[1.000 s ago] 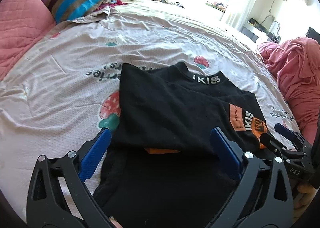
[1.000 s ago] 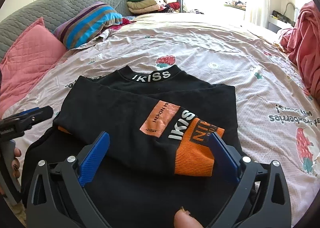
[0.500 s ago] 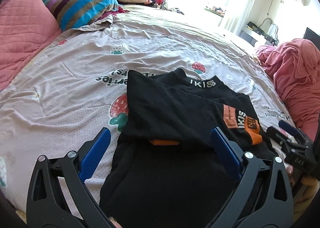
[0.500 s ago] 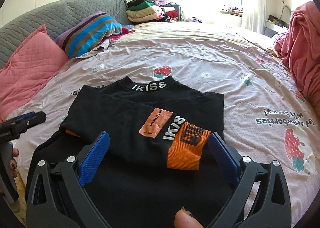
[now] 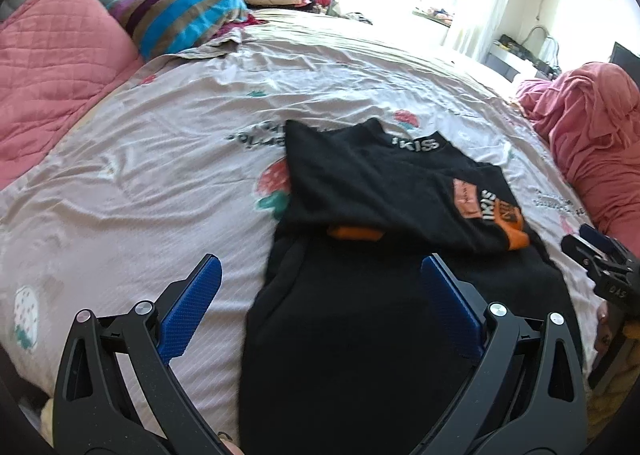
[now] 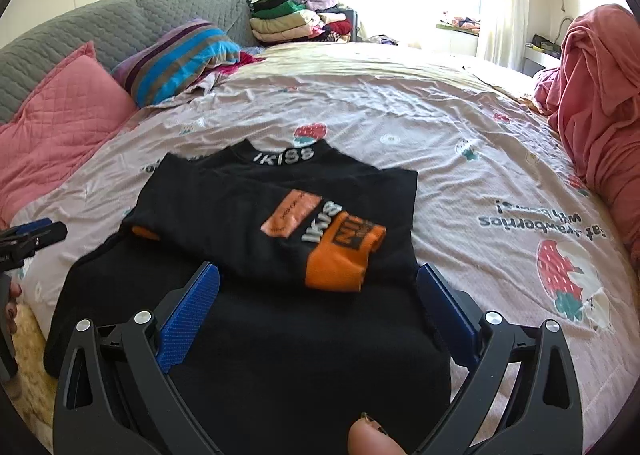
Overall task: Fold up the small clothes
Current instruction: 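Open the right gripper on the folded side and pull it back, then move both grippers to the sweatshirt hem and close on it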
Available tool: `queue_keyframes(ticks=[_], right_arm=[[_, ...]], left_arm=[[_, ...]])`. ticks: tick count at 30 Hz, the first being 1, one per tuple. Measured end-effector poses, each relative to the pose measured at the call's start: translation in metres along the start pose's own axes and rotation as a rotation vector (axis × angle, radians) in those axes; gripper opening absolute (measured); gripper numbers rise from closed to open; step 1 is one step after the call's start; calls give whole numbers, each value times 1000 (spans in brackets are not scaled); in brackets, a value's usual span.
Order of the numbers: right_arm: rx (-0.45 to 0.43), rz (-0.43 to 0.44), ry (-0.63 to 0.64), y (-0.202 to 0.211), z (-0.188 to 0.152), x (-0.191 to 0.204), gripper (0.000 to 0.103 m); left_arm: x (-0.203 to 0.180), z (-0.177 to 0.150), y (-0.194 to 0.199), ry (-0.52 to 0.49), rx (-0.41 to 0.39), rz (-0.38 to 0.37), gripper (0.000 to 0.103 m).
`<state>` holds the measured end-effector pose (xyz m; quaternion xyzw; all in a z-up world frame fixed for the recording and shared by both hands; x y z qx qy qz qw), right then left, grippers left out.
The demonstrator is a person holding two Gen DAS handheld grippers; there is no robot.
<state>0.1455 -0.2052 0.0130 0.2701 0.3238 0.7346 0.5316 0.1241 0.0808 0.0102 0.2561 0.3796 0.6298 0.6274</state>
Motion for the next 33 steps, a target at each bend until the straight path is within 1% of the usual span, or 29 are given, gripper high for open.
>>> queue_keyframes(ticks=[3, 5, 8, 13, 18, 20, 22, 23, 25, 26, 27, 28, 30, 33], right_arm=[[20, 1, 1, 2, -9, -3, 98], [38, 11, -5, 3, -16, -4, 98], [69, 33, -6, 3, -25, -5, 98], [102, 47, -3, 5, -38, -7, 98], [142, 66, -24, 7, -54, -14, 98], [157, 76, -35, 8, -59, -16, 98], [162, 93, -43, 12, -62, -18, 98], [164, 94, -43, 14, -64, -18, 98], [162, 89, -38, 18, -67, -19, 98], [163, 88, -35, 20, -69, -20, 98], [161, 89, -33, 22, -69, -20, 98], [161, 91, -33, 23, -70, -21, 98], [166, 99, -32, 26, -74, -23, 98], [184, 107, -21, 26, -80, -22, 98]], left_arm=[[10, -9, 4, 21, 5, 13, 94], [17, -16, 6, 34, 17, 0, 94], [22, -26, 10, 28, 27, 3, 93], [26, -45, 14, 21, 53, 4, 93], [30, -68, 14, 18, 94, 2, 93], [34, -78, 15, 15, 107, 7, 87], [37, -89, 14, 16, 126, 5, 75], [39, -93, 14, 21, 135, 1, 72], [42, -103, 12, 31, 157, -15, 59], [44, -107, 12, 35, 165, -27, 58], [44, -110, 12, 38, 173, -38, 53], [45, -115, 11, 39, 185, -52, 44], [44, -124, 10, 40, 212, -82, 37], [44, -131, 8, 37, 235, -94, 33]])
Point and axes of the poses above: each gripper's, at about its wrist camera, not at the fingertips, and y roughly against the way its jaws point, x to its left, z to its top, the point moved 4 cm from there along -y, roughly the way its jaws point, and after that the axes turned 7 degrees about x, right-handed, at the moved point
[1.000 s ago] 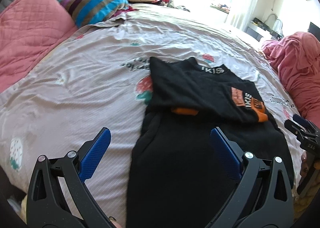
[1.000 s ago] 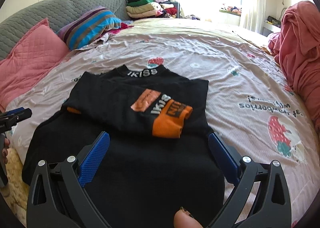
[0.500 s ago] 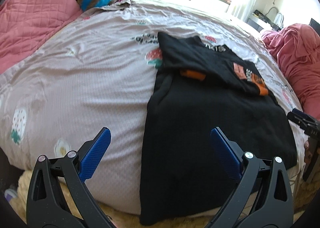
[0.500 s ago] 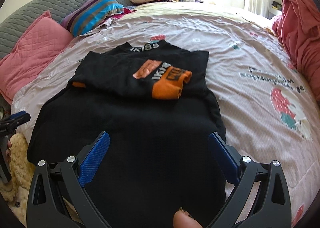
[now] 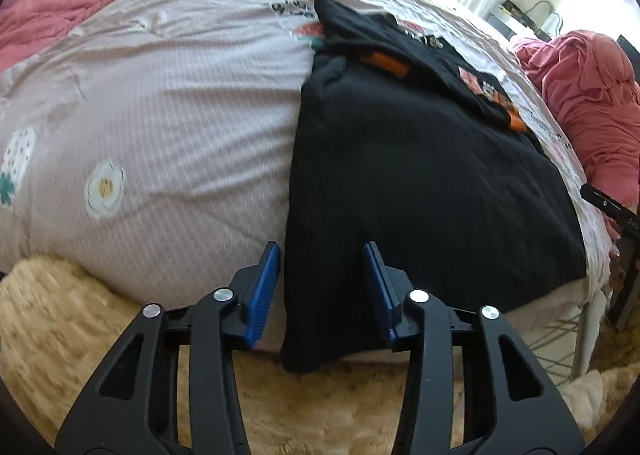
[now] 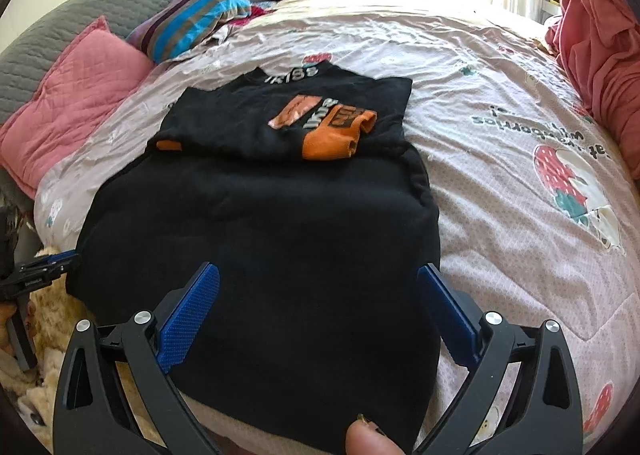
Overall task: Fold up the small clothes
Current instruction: 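Move both grippers to the sweatshirt hem and close on it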
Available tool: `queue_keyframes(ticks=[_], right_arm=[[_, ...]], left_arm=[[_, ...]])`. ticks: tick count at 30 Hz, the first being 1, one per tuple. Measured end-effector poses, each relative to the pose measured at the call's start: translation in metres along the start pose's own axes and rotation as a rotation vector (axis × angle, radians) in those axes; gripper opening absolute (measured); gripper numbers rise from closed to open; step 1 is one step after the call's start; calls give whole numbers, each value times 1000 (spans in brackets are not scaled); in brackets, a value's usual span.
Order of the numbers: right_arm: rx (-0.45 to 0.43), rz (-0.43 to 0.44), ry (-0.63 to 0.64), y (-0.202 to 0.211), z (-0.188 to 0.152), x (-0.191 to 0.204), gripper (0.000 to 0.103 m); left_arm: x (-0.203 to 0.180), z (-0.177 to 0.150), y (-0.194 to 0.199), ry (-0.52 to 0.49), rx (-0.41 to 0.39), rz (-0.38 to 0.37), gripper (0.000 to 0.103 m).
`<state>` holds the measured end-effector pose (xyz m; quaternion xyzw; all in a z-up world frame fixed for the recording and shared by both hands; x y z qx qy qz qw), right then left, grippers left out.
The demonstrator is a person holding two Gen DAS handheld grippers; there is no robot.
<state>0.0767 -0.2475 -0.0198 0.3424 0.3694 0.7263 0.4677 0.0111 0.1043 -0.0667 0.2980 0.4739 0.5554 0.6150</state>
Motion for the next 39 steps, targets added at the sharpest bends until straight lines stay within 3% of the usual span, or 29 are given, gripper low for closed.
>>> queue_keyframes(ticks=[7, 22, 29, 31, 33, 34, 36, 39], right_arm=[[73, 10, 37, -3, -21, 0, 98], [205, 58, -37, -3, -67, -30, 98], [181, 95, -22, 0, -78, -42, 58], [168, 105, -19, 2, -80, -45, 43], [154, 130, -6, 7, -80, -46, 17], [145, 150, -3, 9, -80, -45, 10], [112, 175, 11, 17, -76, -41, 9], [51, 201, 38, 30, -69, -35, 8]], left_arm=[[6, -15, -4, 30, 35, -66, 32], [3, -22, -4, 21, 27, -60, 32], [6, -23, -3, 27, 33, -76, 32], [8, -22, -3, 42, 36, -94, 32], [9, -22, -3, 49, 40, -100, 32], [9, -22, -3, 49, 40, -95, 32], [7, -21, -3, 48, 42, -84, 30], [9, -20, -3, 58, 42, -76, 20]])
Point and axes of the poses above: each gripper's, at about its wrist camera, not at the fingertips, and y roughly against the way its jaws point, x to its left, z to its top, the point moved 4 cm from there along -y, roughly the way its jaws point, and after that the axes turned 7 degrees about x, right-handed, at the moved point
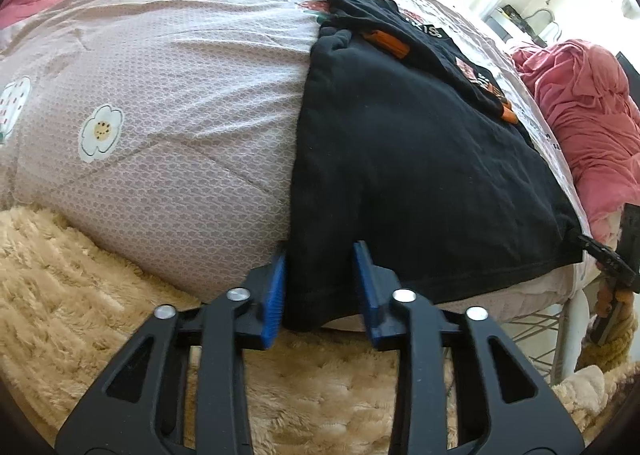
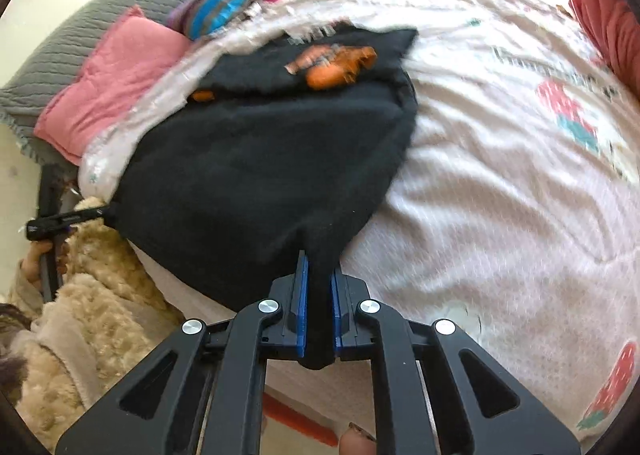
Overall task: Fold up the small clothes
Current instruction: 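Move both grippers to the sweatshirt hem and close on it, then lift the hem with both grippers and fold it toward the collar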
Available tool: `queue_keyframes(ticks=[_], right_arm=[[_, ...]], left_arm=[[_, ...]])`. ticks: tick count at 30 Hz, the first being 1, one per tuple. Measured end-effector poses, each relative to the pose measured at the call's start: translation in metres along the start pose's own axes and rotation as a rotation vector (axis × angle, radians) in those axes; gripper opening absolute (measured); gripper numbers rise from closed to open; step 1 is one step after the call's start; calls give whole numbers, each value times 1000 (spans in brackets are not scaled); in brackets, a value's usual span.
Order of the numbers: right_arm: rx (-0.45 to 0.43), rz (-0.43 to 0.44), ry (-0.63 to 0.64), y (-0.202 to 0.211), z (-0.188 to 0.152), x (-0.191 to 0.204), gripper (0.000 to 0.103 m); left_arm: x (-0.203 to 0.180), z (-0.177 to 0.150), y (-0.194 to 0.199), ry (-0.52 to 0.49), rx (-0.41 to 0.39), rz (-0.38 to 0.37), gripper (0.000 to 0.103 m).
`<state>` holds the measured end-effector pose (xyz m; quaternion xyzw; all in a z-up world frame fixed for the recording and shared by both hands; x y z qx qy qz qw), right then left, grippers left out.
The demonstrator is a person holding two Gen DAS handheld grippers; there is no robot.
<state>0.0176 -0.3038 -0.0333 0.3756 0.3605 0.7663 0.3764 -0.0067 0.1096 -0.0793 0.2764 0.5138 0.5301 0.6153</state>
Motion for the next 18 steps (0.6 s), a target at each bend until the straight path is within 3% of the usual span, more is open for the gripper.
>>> queue_keyframes(ticks=[6, 18], right_arm=[[-98, -14, 55, 16, 17, 11, 8], [-228, -11, 29, 33, 46, 9, 8]], left_arm=[[0, 3, 4, 7, -3, -29, 4], [-11, 32, 56, -13, -141, -89, 3]])
Point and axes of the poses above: each gripper's, at about its wrist camera, not at the fingertips, and y roughly against the way its jaws point, x to its left, z to its top, the point moved 4 cm from there along -y, roughly the way its jaws point, and after that the axes turned 7 degrees about x, right-handed, at the moved point
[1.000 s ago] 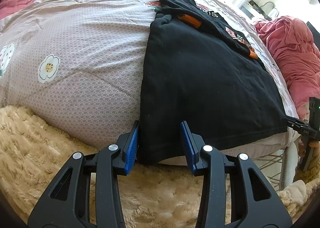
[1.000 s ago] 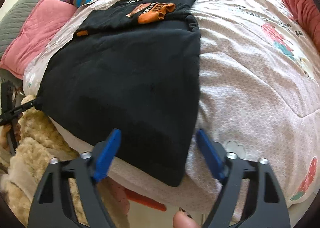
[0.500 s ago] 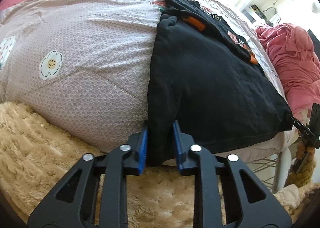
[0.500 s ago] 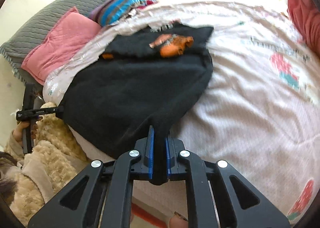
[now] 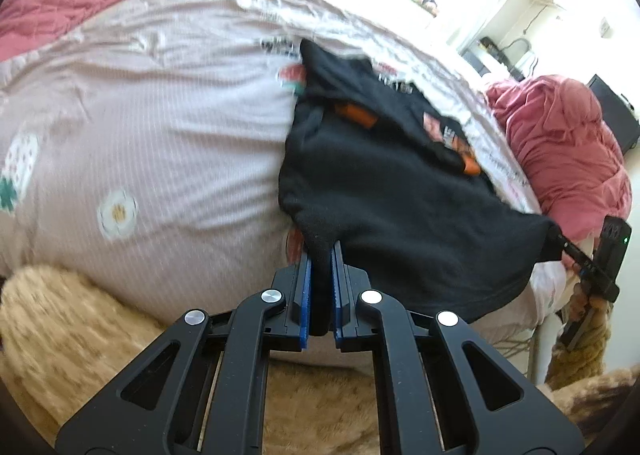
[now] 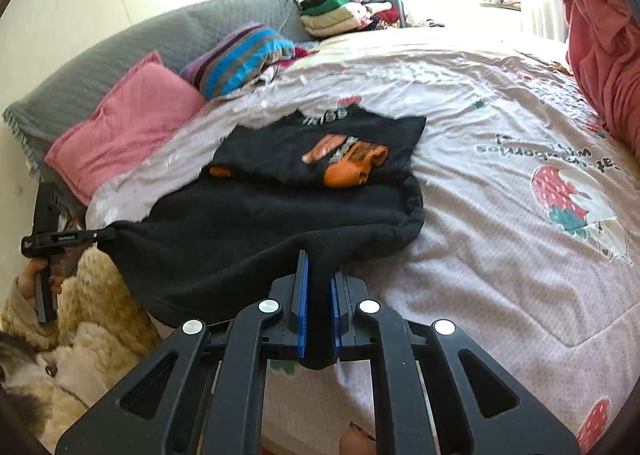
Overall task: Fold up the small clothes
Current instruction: 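Lift the hem with both grippers and fold it toward the collar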
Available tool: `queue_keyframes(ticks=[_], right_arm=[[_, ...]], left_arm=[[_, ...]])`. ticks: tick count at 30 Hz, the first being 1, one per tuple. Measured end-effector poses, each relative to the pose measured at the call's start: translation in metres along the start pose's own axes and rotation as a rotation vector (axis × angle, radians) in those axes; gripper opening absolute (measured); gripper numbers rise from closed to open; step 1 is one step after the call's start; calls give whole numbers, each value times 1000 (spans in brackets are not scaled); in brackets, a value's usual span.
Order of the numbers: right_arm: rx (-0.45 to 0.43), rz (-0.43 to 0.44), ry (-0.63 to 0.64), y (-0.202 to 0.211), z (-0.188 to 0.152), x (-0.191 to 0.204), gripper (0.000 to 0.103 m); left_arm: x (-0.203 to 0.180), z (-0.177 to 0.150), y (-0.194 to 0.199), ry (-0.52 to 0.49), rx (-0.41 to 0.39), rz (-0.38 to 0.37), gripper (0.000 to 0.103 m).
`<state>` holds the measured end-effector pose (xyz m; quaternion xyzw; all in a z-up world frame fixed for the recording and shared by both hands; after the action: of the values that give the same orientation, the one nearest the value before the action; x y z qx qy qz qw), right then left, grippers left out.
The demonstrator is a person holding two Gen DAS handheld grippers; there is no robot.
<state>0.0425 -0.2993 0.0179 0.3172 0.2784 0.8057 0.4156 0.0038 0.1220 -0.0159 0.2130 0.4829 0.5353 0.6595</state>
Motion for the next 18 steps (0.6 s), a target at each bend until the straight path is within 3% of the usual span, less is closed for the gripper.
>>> queue_keyframes(ticks=[12, 18], right_arm=[[-152, -37, -45, 15, 38, -12, 8], [-207, -41, -43, 17, 62, -16, 8]], left_arm=[[-9, 44, 20, -3, -81, -9, 3], [-21, 74, 28, -30, -134, 30, 3]])
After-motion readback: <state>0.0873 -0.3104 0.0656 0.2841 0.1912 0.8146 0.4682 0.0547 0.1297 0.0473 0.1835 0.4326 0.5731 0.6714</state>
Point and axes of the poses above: each gripper's, at about its wrist camera, not at the fingertips, and y roughly against the way its jaws point, x to its left, z to its top, the point moved 4 cm from there along -y, roughly the way its jaws point, and after that the axes turned 7 degrees about x, right-handed, at the moved point
